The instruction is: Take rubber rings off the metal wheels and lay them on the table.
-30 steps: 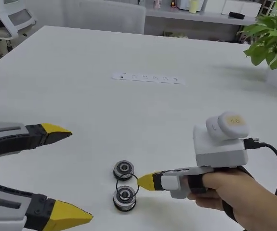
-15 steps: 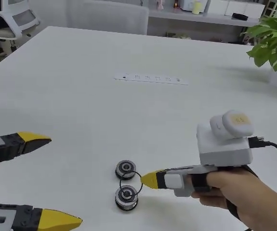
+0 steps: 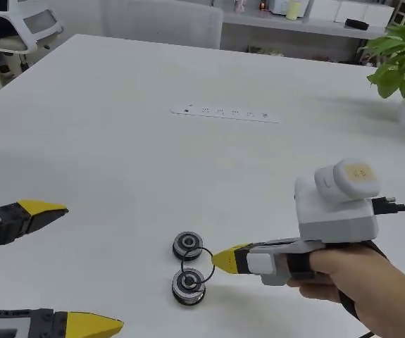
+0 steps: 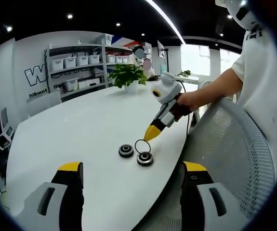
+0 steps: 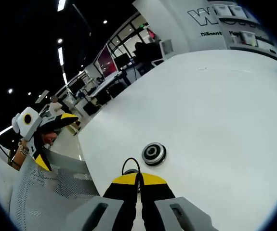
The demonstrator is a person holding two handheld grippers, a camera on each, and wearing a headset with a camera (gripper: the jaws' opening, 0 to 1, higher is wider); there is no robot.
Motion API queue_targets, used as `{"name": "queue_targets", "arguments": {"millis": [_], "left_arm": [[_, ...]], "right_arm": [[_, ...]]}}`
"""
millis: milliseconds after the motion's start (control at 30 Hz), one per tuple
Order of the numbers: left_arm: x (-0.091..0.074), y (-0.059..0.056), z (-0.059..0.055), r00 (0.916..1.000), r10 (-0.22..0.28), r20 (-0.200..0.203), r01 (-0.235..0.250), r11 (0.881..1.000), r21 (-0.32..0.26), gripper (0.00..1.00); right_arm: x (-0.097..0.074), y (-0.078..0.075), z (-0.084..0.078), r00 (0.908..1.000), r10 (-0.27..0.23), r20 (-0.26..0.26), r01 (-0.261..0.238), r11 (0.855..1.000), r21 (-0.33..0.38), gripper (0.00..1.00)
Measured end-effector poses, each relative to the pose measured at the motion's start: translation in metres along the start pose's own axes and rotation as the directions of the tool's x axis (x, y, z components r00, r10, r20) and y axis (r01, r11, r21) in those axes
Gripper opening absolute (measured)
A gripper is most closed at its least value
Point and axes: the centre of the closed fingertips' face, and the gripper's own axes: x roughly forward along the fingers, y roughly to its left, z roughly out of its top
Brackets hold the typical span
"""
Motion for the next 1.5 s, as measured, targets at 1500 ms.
{"name": "queue_targets", "arguments": {"millis": [1500], "left_arm": [[0.005, -0.002, -0.020, 0.9988, -0.039, -0.029, 0.036, 0.996, -0.079, 0.97]], "right_arm": [[-0.033, 0.032, 0.059, 0.9875, 0.009, 0.158, 0.010, 0.993, -0.118, 0.00]]}}
